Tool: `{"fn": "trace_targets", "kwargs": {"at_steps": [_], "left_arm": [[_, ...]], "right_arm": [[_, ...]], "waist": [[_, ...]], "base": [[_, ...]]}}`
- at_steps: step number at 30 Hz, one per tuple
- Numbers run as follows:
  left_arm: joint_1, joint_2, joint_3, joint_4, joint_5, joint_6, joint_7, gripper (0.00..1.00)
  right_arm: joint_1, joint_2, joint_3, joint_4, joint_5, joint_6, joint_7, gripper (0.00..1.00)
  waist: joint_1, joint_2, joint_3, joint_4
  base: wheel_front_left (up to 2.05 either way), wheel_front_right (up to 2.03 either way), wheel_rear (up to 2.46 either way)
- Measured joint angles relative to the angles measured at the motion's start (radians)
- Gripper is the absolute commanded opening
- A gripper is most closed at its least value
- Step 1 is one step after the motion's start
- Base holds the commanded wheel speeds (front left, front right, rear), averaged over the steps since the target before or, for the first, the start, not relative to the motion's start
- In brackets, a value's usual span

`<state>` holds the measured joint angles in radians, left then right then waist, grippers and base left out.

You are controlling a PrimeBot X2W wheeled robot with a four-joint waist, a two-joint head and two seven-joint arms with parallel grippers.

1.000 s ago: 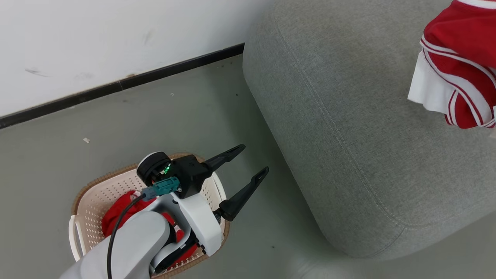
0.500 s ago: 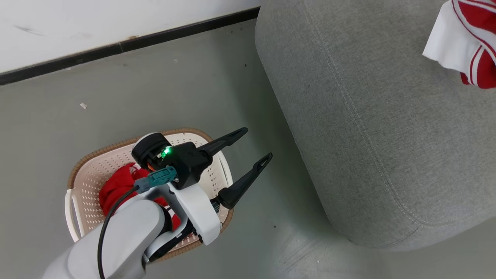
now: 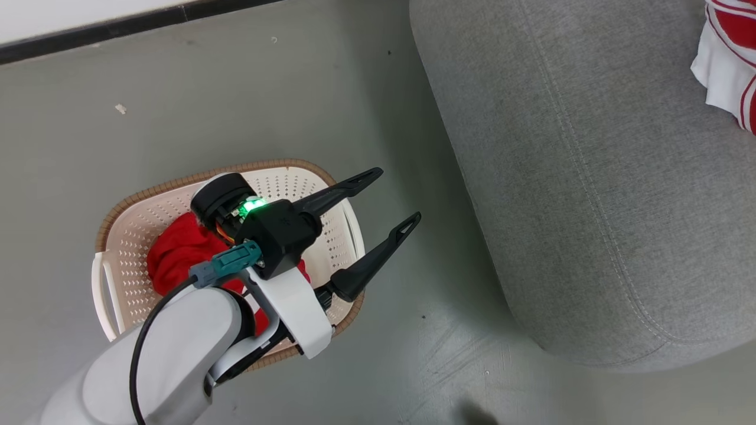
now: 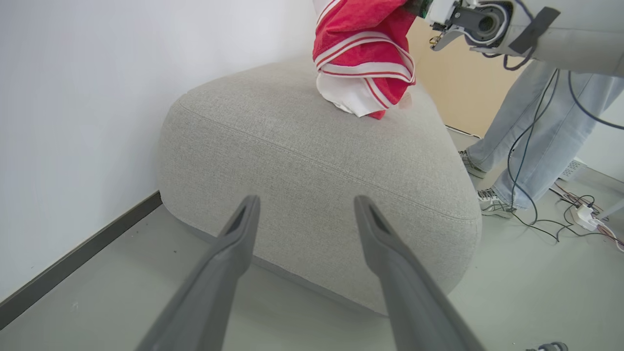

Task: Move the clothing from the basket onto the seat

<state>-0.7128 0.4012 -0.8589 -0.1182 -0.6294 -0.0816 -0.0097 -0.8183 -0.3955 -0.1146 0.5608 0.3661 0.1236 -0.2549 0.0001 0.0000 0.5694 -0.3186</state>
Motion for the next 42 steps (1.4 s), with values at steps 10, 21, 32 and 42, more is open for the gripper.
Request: {"fn": "trace_targets", "kwargs": {"at_steps": [10,21,32,42], "left_arm": [[-0.033,0.021,0.002,-0.024,0.009,-0.002,0.010,1.00],[-0.040,0.043,0.005,-0.026,0.016,-0.010,0.009,1.00],[-0.040,0.044,0.002,-0.008,0.016,-0.011,-0.002,1.00],[-0.039,0.038,0.002,0.025,0.014,-0.019,-0.033,1.00]], "right_arm": [[-0.016,0.017,-0.001,0.056,-0.011,0.000,0.000,0.00],[-0.025,0.035,-0.003,0.143,-0.032,0.000,0.000,0.24],[-0.021,0.063,0.057,0.223,0.029,0.000,0.082,1.00],[0.007,0.063,0.087,0.274,0.146,0.000,0.222,1.00]], "waist": [[0.0000,0.0000,0.061,0.013],[0.0000,0.0000,0.076,0.011],[0.0000,0.0000,0.046,0.003],[0.0000,0.0000,-0.005,-0.002]], "base": [[0.00,0.00,0.00],[0.00,0.00,0.00],[0.00,0.00,0.00],[0.00,0.00,0.00]]}}
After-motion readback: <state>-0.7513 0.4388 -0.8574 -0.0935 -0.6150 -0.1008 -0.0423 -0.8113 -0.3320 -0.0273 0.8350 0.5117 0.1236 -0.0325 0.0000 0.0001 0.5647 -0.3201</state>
